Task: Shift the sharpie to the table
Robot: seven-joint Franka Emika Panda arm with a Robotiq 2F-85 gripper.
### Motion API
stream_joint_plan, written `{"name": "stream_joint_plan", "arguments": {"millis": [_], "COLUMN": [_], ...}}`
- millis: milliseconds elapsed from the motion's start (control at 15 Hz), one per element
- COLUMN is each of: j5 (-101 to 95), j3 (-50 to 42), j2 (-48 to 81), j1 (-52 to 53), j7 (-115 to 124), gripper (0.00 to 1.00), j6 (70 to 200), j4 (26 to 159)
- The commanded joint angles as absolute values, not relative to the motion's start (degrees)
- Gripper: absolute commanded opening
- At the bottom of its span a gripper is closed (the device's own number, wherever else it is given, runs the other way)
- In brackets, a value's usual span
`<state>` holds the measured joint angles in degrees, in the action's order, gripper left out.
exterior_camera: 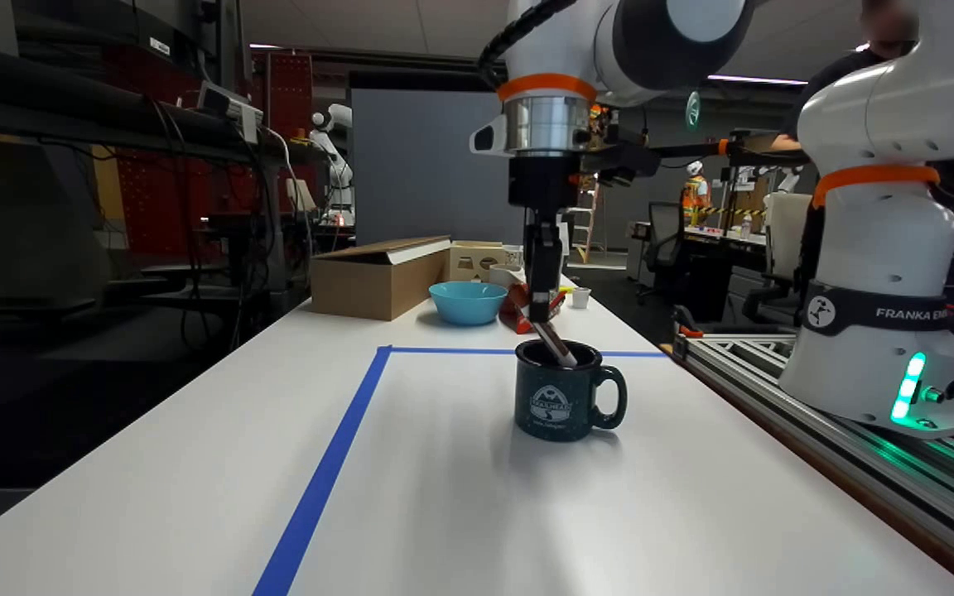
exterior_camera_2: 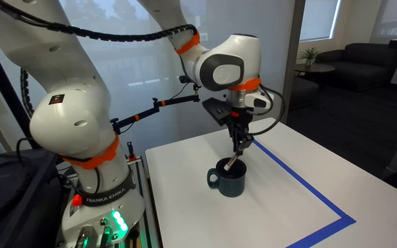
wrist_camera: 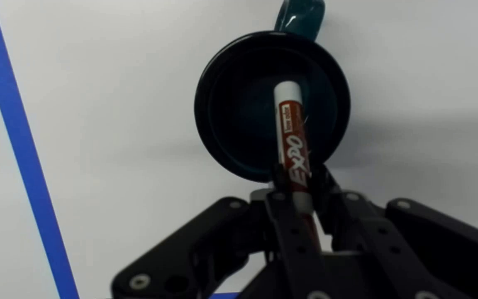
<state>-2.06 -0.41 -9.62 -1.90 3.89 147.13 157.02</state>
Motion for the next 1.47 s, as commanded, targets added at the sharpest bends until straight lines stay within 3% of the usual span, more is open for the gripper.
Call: {"name": "stream_joint_plan", "arguments": {"millis": [0,400,1400], "j5": [-4.4,-2.9,3.9], "j3": [1.2,2.2,4.2], "j2": [-19.5,-21.5,6.9], "j1": [-2.2,-1.1,3.7], "j7": [7.9,7.2,4.4], "gripper": [0.05,0.05,0.05], "j6": [140.6,139.6,149.2], "j4": [158.3,154.3,135.6]}}
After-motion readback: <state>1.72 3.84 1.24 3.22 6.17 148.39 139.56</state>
